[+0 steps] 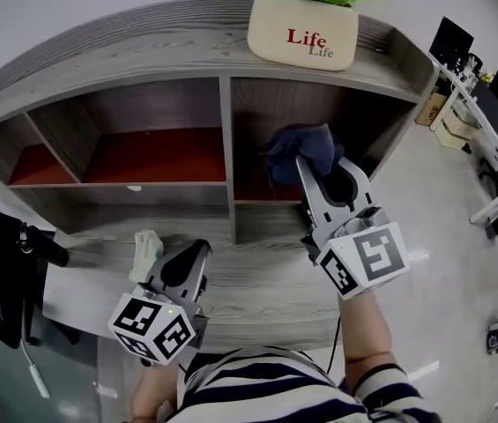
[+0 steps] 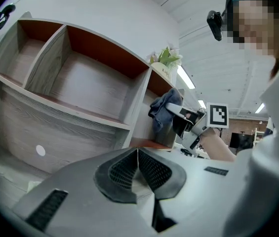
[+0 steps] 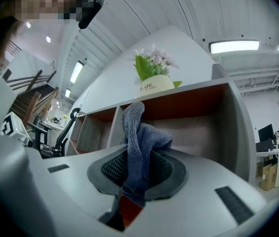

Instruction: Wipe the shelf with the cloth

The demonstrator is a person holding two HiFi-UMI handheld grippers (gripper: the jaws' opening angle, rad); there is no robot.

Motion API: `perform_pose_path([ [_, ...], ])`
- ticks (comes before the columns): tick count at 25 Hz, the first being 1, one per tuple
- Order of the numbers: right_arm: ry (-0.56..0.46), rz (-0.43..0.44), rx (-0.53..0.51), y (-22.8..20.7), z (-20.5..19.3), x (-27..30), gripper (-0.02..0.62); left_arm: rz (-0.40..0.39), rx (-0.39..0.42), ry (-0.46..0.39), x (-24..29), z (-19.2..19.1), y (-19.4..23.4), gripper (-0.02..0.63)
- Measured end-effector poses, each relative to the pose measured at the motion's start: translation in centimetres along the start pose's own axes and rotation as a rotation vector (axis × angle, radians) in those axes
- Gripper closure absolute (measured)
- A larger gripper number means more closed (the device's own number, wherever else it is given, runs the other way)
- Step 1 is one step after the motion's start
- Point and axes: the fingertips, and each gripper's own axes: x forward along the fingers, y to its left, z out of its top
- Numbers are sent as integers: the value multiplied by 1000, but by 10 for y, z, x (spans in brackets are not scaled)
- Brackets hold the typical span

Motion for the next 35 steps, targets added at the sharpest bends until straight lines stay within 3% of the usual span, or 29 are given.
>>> perform_pose_path([
  [5, -70, 60, -50, 21, 26, 23, 514, 30, -5, -7, -7, 1, 7, 583],
  [9, -111, 53, -117, 28, 39, 37, 515, 38, -3, -8, -10, 1, 9, 583],
  [22, -127, 89, -142, 33, 30, 77, 515, 37, 5, -3, -5, 4, 10, 583],
  [28, -97, 76, -114, 25, 22, 94, 515, 40, 6, 0, -6, 3, 11, 583],
  [35, 8, 79, -102, 20, -10, 106, 515, 44, -2, -1, -6, 3, 14, 583],
])
